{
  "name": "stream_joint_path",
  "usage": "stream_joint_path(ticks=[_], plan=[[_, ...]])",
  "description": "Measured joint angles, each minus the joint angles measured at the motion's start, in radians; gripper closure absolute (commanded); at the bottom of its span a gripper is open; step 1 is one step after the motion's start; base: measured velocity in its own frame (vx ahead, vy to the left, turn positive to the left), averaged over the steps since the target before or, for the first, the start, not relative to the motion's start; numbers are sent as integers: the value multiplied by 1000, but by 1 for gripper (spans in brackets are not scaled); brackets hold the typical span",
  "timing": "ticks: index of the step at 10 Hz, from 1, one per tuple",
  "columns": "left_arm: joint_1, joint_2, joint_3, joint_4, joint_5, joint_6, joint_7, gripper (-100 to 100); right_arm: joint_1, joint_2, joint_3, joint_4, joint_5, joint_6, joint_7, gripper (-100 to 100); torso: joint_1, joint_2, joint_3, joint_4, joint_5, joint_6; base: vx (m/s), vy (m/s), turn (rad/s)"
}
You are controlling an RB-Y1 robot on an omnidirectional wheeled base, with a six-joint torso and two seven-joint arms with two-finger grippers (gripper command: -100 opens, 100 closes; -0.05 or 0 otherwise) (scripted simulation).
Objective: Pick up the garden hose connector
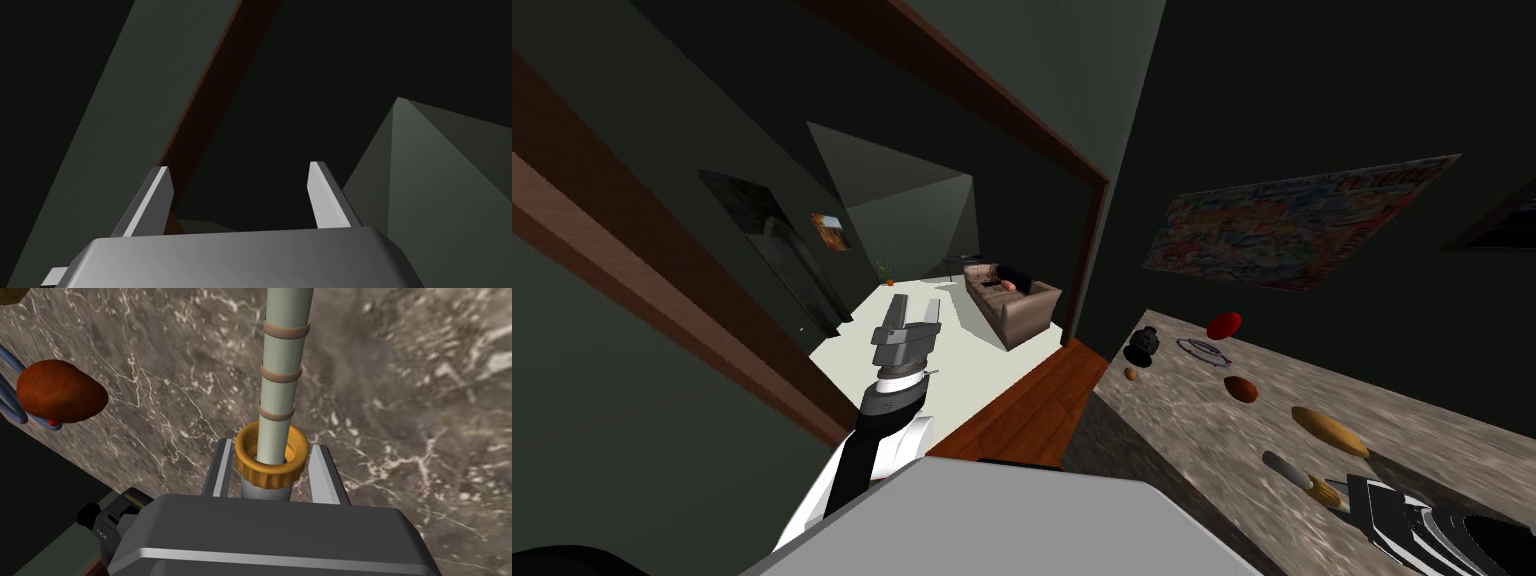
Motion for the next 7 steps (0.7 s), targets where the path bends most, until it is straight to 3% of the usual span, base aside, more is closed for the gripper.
stream_joint_path(ticks=[7], plan=[[0,0,0,0,0,0,0,0,46,-73,-29,-213,47,73,-30,100,1,0,0,0,0,-3,75,-2,-185]])
